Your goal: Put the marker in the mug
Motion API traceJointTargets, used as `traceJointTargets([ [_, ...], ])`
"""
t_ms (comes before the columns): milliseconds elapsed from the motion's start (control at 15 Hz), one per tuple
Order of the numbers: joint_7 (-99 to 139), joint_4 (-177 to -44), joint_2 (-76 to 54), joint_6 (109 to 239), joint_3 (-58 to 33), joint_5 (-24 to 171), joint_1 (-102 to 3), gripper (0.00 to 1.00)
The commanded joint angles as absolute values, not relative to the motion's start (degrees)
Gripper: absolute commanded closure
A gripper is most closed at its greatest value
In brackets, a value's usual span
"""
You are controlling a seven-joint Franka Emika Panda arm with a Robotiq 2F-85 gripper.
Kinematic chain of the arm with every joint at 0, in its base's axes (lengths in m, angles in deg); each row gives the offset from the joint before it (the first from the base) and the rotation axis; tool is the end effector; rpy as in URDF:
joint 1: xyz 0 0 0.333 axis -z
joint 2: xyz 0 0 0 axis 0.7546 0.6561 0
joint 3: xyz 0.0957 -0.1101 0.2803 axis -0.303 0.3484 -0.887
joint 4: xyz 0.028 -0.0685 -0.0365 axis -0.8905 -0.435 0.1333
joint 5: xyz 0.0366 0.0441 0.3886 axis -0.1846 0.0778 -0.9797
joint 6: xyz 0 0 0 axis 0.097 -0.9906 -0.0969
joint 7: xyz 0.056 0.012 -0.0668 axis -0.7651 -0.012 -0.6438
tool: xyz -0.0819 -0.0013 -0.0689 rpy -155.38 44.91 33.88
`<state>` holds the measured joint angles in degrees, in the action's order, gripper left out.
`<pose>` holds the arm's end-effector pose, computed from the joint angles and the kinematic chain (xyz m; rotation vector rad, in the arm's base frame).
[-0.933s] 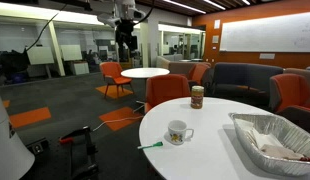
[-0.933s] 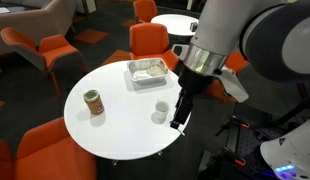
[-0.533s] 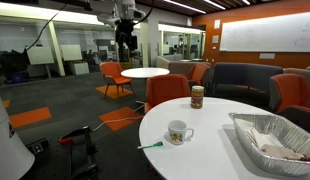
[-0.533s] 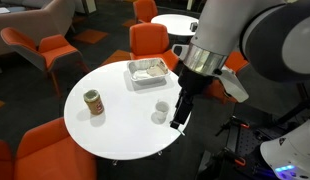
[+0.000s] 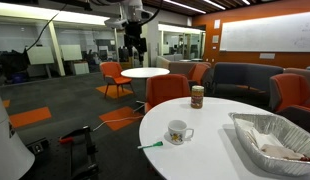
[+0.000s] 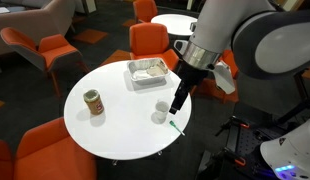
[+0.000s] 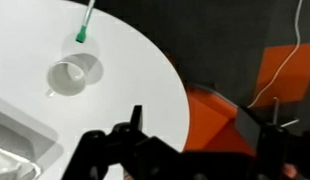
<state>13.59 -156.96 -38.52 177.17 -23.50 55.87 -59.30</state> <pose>0.4566 0.1421 0.3951 -2.9391 -0.2241 -0.2101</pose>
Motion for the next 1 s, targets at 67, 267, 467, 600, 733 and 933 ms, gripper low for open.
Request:
traceJointTargets([
  [67,24.14,-159.71,-35.15,180.94,-23.85,64.75,-54.43,0.0],
  [267,30.86,-161.79,-30.29,184.0,-22.84,68.8,-52.18,0.0],
  [467,31.3,-162.91,-23.47,189.31,-21.16,68.46,-51.49,0.0],
  [600,30.22,-163.11,-18.59,194.02,-19.85,68.26,-51.59,0.0],
  [733,29.4,-162.86,-13.45,200.14,-18.5,68.8,-51.92,0.0],
  [933,28.54,-161.28,-6.24,207.06,-17.49,66.94,-51.92,0.0],
])
